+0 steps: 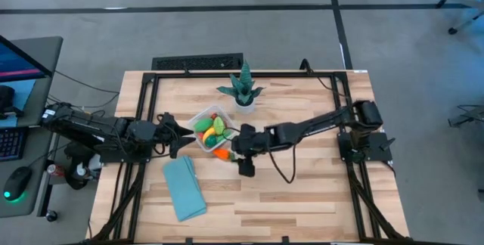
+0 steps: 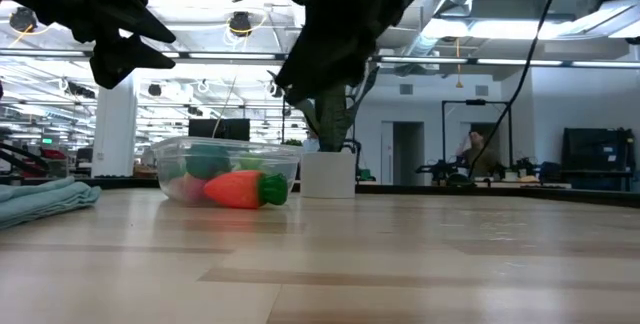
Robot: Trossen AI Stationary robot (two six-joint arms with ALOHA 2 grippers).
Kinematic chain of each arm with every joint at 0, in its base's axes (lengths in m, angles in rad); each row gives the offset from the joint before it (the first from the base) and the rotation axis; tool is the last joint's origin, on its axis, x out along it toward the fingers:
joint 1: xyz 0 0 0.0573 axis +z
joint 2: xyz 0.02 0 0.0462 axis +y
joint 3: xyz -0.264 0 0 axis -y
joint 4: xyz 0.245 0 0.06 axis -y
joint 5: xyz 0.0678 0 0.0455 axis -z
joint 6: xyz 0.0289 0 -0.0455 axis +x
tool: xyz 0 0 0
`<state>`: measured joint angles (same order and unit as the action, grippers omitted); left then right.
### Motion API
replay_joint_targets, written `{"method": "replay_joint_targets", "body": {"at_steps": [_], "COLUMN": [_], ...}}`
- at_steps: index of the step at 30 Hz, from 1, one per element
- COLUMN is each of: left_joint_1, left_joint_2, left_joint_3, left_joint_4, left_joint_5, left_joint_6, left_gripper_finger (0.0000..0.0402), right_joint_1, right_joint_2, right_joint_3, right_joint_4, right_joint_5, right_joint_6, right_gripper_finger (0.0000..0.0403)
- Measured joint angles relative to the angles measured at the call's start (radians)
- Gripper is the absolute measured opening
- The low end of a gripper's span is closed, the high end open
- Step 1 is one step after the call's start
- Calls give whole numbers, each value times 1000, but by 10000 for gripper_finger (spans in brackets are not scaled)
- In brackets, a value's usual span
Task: Pick and placing Produce into tupperware
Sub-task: Put the orange carrot into the transparent container
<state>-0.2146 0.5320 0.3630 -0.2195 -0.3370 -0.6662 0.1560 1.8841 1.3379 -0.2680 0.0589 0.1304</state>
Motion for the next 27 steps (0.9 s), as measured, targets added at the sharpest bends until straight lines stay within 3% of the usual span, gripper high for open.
{"method": "replay_joint_targets", "body": {"at_steps": [8, 11, 22, 27], "left_joint_1": [0, 0, -9, -34], "left_joint_2": [0, 0, 0, 0], "left_joint_3": [0, 0, 0, 0], "left_joint_4": [-17, -40, -56, -57], "left_joint_5": [22, 44, 171, 178], "left_joint_6": [17, 35, 153, 184], "left_gripper_finger": [178, 178, 178, 178], "right_joint_1": [19, 31, 54, 51], "right_joint_2": [73, 113, 133, 124], "right_joint_3": [-6, 4, -1, 0], "right_joint_4": [9, 86, 65, 69], "right_joint_5": [17, 51, 125, 156], "right_joint_6": [82, 127, 281, 290], "right_gripper_finger": [250, 250, 250, 250]}}
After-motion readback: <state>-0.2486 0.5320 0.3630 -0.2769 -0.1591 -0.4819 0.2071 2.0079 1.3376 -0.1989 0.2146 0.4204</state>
